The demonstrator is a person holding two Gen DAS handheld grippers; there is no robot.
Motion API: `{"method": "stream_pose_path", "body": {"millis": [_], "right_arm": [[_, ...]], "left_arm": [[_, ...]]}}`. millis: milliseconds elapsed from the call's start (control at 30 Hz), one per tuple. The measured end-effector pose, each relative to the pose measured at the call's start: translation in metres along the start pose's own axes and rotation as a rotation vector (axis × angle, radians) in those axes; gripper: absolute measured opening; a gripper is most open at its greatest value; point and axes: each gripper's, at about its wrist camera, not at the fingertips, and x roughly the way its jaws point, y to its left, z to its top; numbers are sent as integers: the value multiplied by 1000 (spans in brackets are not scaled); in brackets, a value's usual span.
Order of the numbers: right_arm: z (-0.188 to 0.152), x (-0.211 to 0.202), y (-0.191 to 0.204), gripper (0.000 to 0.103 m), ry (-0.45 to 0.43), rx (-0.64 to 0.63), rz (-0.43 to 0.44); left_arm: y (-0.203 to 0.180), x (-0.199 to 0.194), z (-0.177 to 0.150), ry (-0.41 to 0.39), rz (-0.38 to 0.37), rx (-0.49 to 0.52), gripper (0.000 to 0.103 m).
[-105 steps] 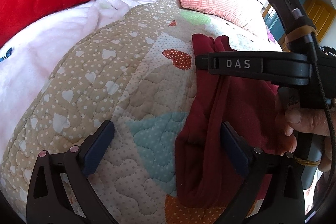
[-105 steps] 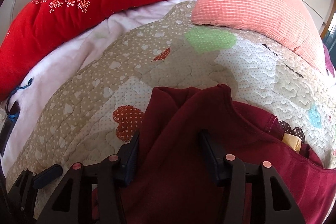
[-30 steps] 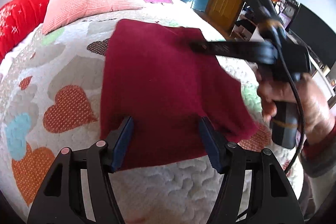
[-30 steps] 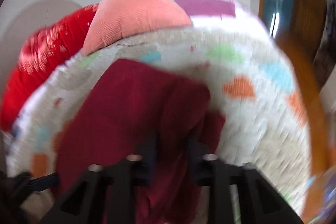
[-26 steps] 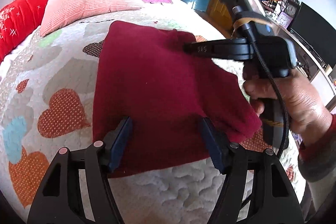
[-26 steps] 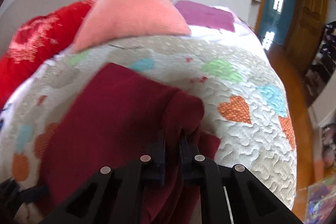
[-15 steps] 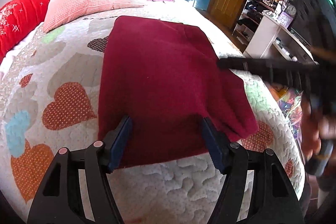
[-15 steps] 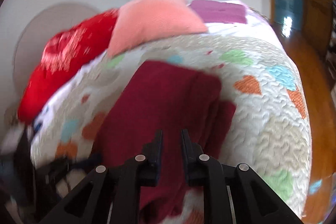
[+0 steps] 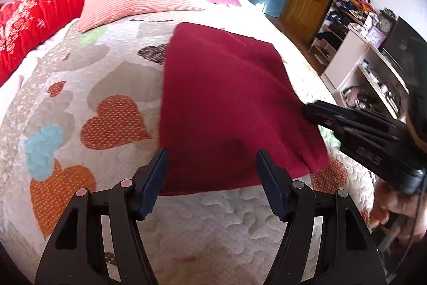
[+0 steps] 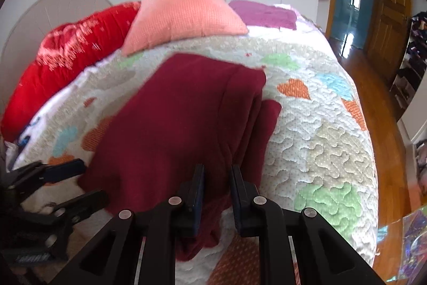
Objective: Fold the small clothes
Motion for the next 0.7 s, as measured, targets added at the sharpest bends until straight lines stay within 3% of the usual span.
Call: {"method": "stream_pose_path", "body": {"millis": [133,233,400,467,533,567,700], "right_arm": [[-5,-2,2,19,-8,0,13],[-15,25,-5,28,60,4,-18],[-15,22,-23,33,32,109,52],[-13,16,-31,41,2,148,85],[-12,15,-38,65,-27,180,94],[-12,15,-41,71,-37,192,94],[-11,30,-59,76,-39,269,135]], "left_arm": [[9,-1,2,-2,7,-32,67],[14,0,5,-2,12,-40,68],[25,12,17,10,8,-54,68],[32,18,22,15,-10,-67,68],[41,27,28,29,-43,-98,68],[45,30,30,37,-61,-113,68],[57,45,40,59,-148,-161,72]]}}
